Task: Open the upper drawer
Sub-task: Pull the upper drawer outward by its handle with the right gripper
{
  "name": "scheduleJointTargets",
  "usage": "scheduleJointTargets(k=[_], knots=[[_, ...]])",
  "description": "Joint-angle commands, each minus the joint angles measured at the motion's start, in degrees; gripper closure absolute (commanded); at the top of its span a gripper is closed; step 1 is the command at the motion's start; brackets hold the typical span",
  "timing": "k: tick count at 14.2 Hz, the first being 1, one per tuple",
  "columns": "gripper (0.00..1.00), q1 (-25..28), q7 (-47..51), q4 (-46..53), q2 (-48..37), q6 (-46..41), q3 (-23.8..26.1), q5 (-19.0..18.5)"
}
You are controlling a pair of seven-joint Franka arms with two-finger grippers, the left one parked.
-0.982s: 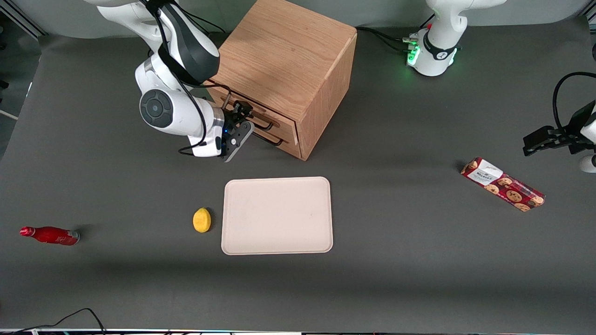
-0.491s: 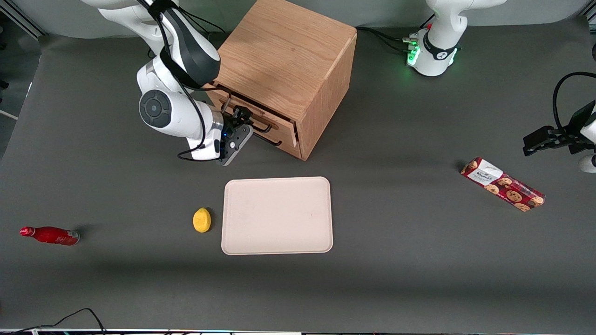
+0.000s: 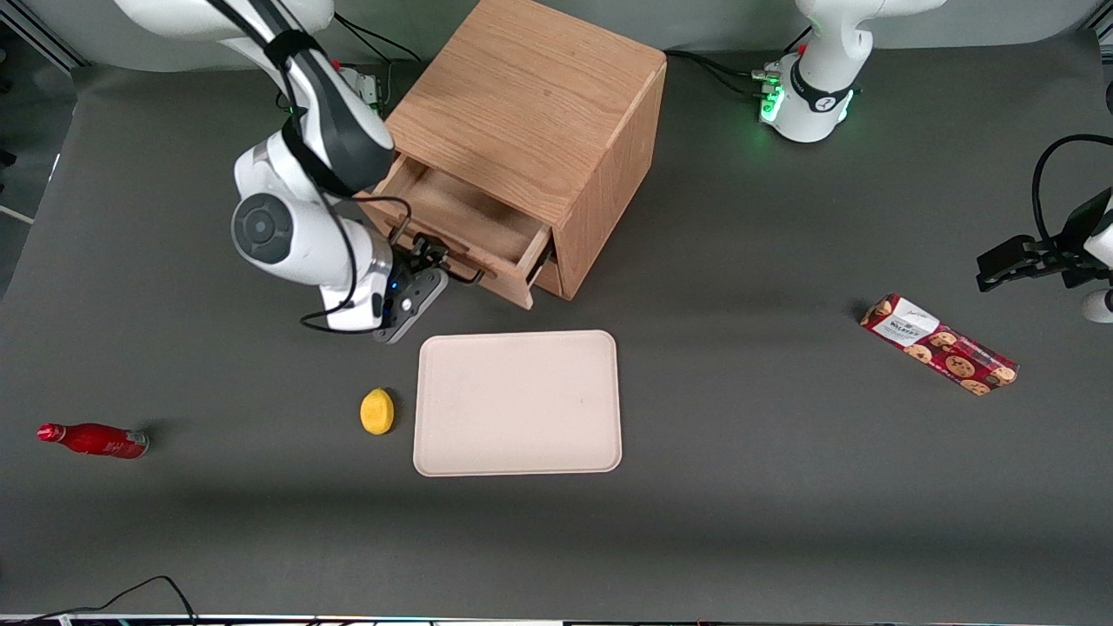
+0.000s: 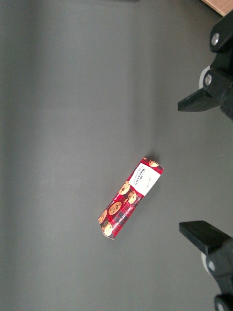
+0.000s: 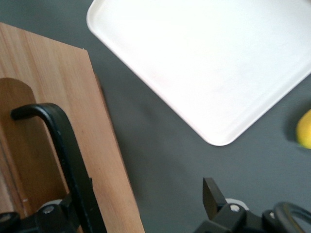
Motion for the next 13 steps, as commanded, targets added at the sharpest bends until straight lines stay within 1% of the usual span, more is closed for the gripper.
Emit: scheduleJointTargets(k=[1, 3, 6, 9, 11, 13], knots=[[0.0, -0.02, -2.07, 4.16, 2.59, -0.36, -1.51, -0.9], [0.0, 0.07, -3.64, 5.91, 3.29, -0.62, -4.31, -1.07], [0.0, 0.07, -8.83, 8.02, 4.6, -1.06, -6.78, -0.99], [0.0, -0.02, -11.64, 10.83, 7.5, -1.07, -7.22, -1.07], [0.0, 0.33, -13.49, 14.6, 10.14, -1.24, -9.59, -1.07], [0.0, 0.51, -14.02, 17.51, 11.81, -1.76, -9.86, -1.07]])
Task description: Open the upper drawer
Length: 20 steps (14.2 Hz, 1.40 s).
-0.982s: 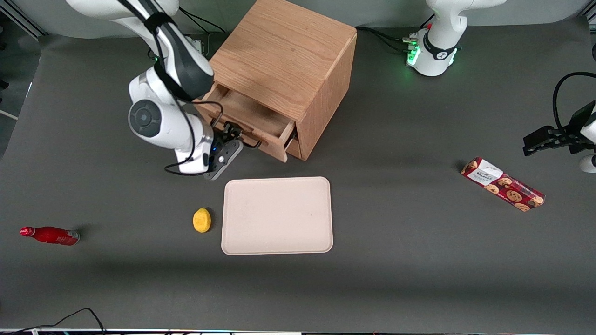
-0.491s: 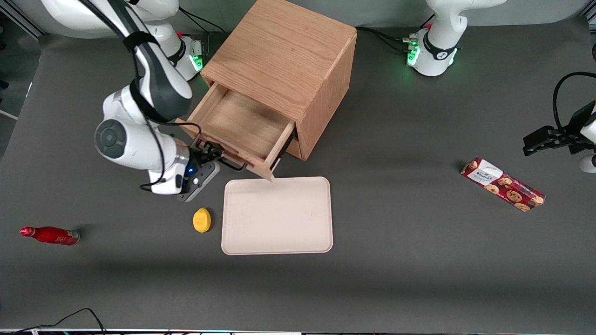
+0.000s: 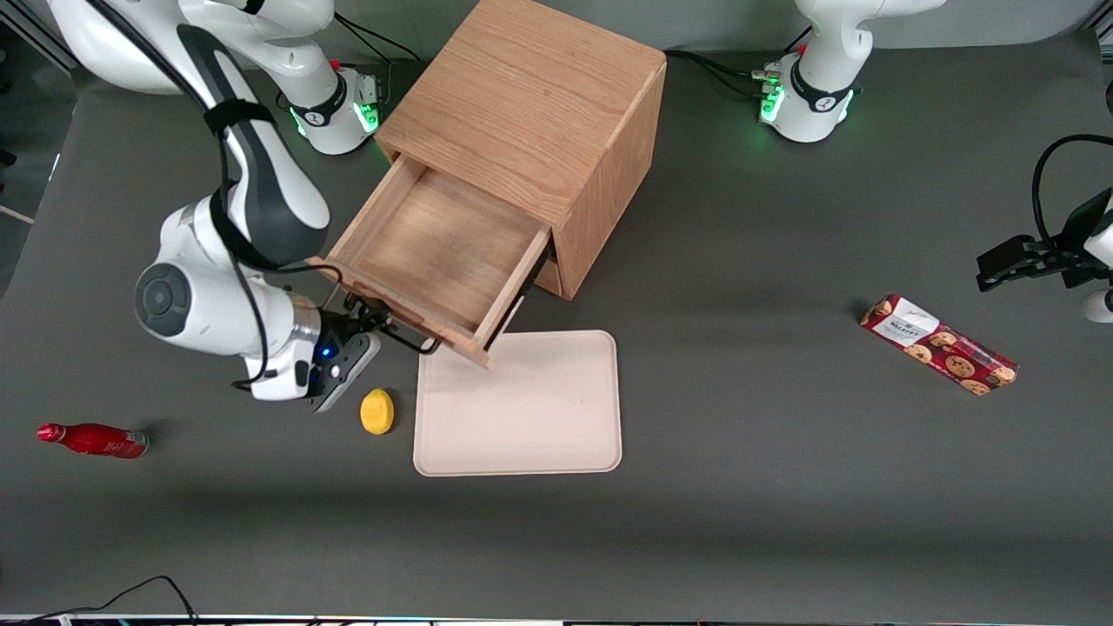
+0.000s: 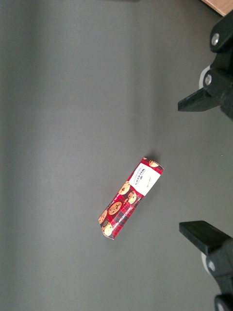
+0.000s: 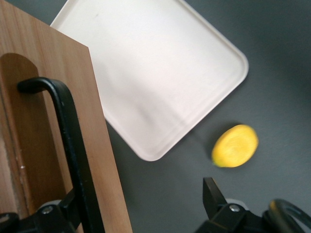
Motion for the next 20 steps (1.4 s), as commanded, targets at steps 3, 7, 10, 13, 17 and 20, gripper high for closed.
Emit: scheduleJointTargets(k=[3, 7, 10, 13, 17, 20], knots=[[0.0, 0.47, -1.89, 9.11, 5.15, -4.26, -1.14, -2.06], [0.0, 0.46, -2.6, 12.63, 6.65, -6.73, -2.71, -4.18], [0.0, 0.55, -6.79, 12.81, 7.35, -6.73, -4.04, -4.09], [0.0, 0.38, -8.84, 15.0, 8.41, -6.73, -5.26, -4.09], [0.0, 0.9, -7.96, 15.45, 7.45, -8.92, -5.36, -3.39], [0.0, 1.17, -6.21, 16.41, 5.25, -16.11, -4.74, -3.21]])
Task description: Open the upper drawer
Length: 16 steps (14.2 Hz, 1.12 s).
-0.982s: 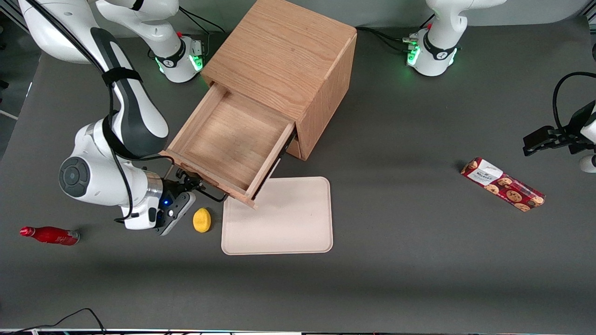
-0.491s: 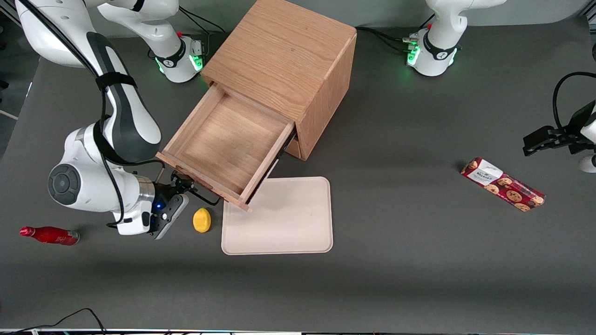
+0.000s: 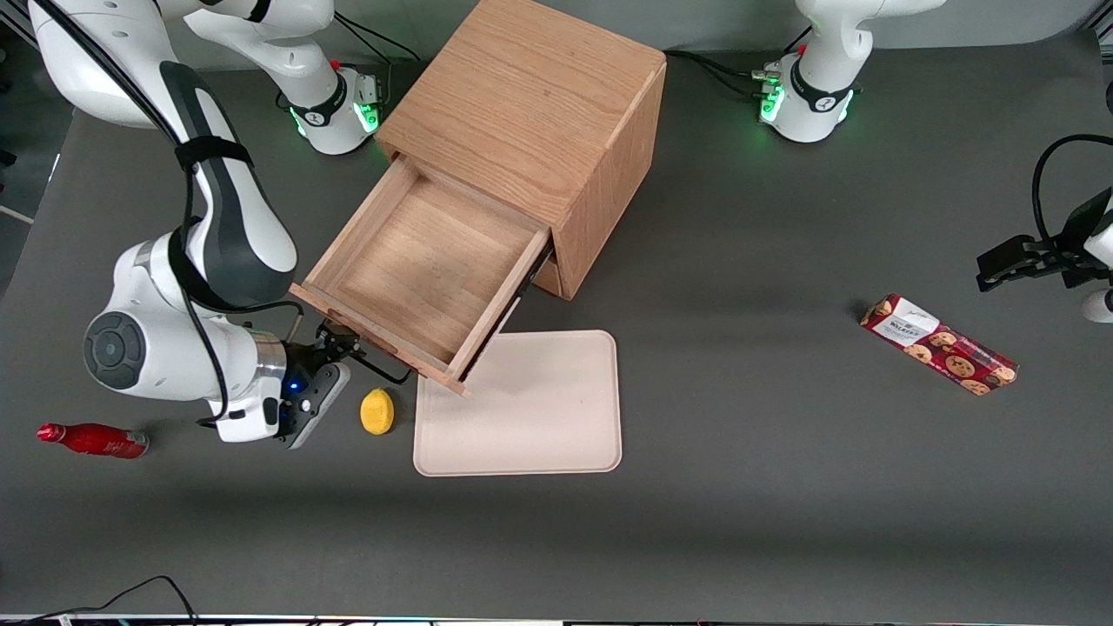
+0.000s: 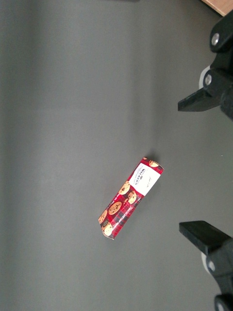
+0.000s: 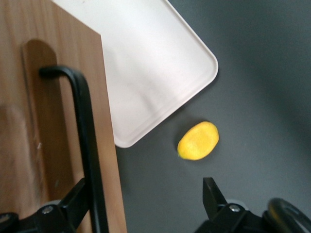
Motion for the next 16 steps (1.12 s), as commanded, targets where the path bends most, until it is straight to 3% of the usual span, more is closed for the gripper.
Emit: scheduleJointTargets(k=[1, 5, 9, 12, 14, 16], knots=[[0.0, 0.45, 1.42, 2.82, -1.69, -6.2, -0.94, -0.34], [0.0, 0.37, 5.39, 3.26, -5.37, -11.57, -0.85, -0.25], [0.0, -0.34, 6.0, 1.69, -14.23, -19.56, -2.26, -0.33], [0.0, -0.25, 18.87, -8.74, -27.93, -21.34, -4.98, -0.34], [0.0, -0.16, 30.13, -17.96, -36.81, -20.99, -5.51, -2.26], [0.0, -0.77, 35.34, -29.46, -45.59, -16.53, -6.64, -3.06]])
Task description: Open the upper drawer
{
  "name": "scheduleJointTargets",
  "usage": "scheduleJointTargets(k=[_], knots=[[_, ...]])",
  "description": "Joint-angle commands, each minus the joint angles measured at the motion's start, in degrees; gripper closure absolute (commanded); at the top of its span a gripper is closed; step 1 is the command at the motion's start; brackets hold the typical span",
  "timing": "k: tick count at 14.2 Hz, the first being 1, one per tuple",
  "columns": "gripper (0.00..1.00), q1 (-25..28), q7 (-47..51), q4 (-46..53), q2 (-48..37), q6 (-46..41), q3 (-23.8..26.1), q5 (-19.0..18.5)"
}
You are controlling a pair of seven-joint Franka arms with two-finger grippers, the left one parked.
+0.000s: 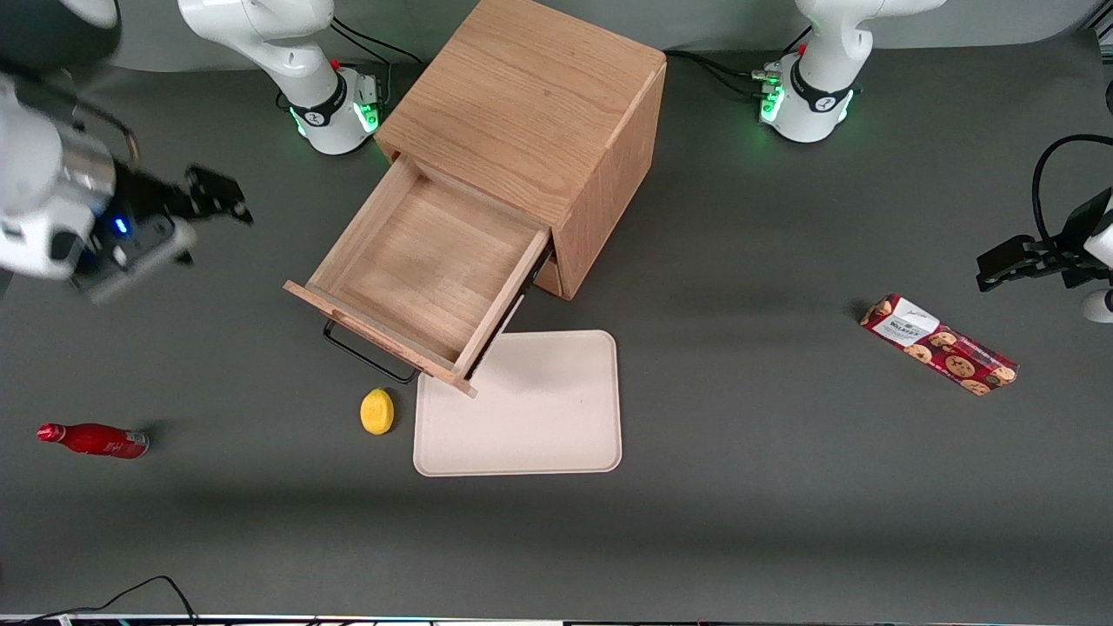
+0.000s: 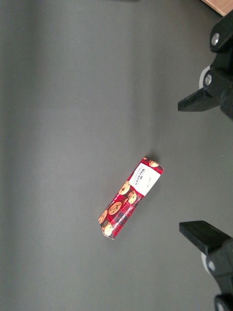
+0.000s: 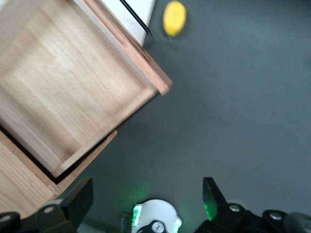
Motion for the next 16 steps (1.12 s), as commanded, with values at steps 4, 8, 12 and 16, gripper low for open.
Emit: scheduleJointTargets(k=[4, 8, 12, 16], knots=[[0.0, 0.15, 4.98, -19.56, -16.14, 8.06, -3.41, -6.7], [0.0, 0.24, 9.07, -15.15, -15.25, 7.33, -3.24, -6.81], [0.0, 0.15, 16.49, -11.55, -12.36, 8.05, -3.85, -6.64], [0.0, 0.15, 16.06, -5.85, -8.41, 5.25, -4.82, -6.64]])
